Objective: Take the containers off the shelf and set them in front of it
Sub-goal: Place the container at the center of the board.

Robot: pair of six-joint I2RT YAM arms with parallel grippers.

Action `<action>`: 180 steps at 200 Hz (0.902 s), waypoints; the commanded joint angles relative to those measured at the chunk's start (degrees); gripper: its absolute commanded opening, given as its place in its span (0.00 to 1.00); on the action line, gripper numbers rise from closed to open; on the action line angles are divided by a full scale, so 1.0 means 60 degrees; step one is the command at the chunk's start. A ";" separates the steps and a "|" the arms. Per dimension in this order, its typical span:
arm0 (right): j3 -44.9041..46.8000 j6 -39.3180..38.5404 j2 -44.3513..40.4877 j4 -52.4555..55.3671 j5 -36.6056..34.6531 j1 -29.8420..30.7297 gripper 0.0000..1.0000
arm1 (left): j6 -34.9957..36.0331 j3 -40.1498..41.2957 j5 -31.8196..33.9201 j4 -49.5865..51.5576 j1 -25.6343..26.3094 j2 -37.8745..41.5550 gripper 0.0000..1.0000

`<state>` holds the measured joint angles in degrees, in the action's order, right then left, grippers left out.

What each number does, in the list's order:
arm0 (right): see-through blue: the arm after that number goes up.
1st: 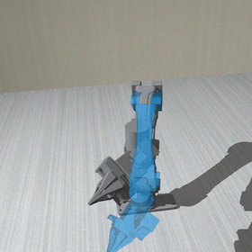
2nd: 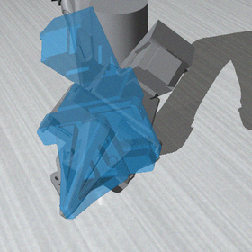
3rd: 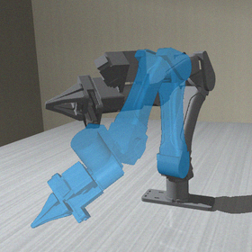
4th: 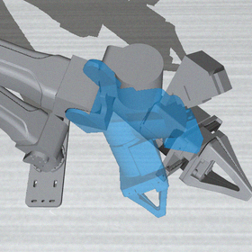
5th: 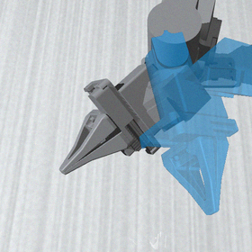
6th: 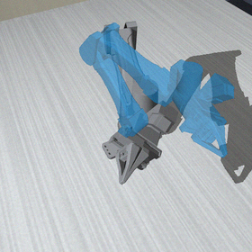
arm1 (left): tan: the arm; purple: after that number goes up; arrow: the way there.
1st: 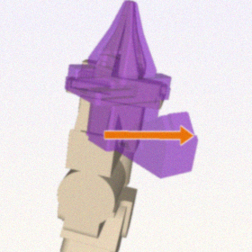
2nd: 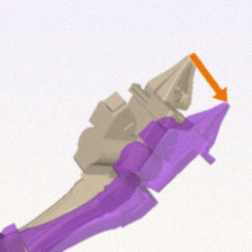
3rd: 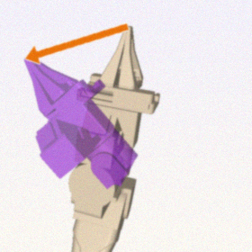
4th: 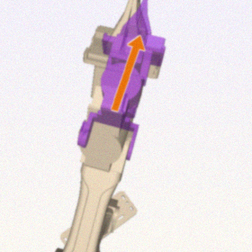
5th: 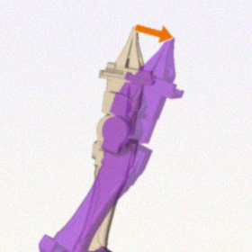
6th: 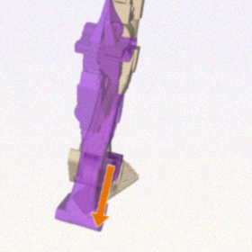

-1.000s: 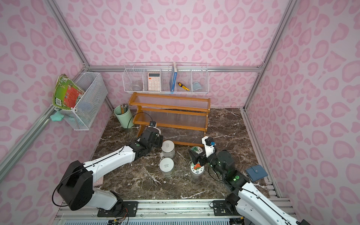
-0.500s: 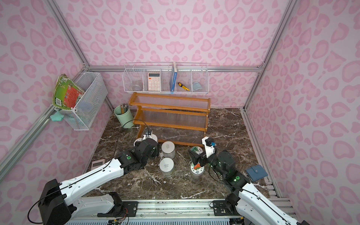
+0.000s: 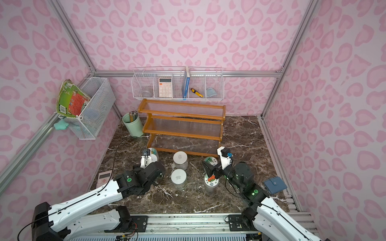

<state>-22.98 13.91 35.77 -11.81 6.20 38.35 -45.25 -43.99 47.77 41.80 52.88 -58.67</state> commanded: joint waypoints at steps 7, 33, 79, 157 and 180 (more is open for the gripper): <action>-0.0007 0.0156 -0.0157 0.0037 -0.0006 0.0023 0.99 | -0.1547 0.0361 0.0564 0.0785 0.0048 0.0176 0.66; 0.0087 0.0228 -0.0161 0.0043 0.0066 0.0010 0.99 | -0.1685 0.0966 0.0592 0.0327 0.0049 0.0505 0.66; 0.0123 0.0219 0.0036 -0.0044 0.0095 0.0013 0.99 | -0.1108 0.2147 0.0357 -0.1459 0.0048 0.0648 0.67; 0.0278 0.0289 0.0279 -0.0425 0.0059 0.0010 0.99 | -0.0595 0.2793 0.0332 -0.2749 -0.0067 0.0149 0.69; 0.0256 0.0258 0.0282 -0.0391 0.0026 0.0003 0.99 | -0.0637 0.2838 0.0253 -0.2894 -0.0098 -0.0056 0.73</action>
<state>-21.37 15.18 37.52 -12.23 6.61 38.35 -49.43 -27.11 48.86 27.14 52.45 -58.19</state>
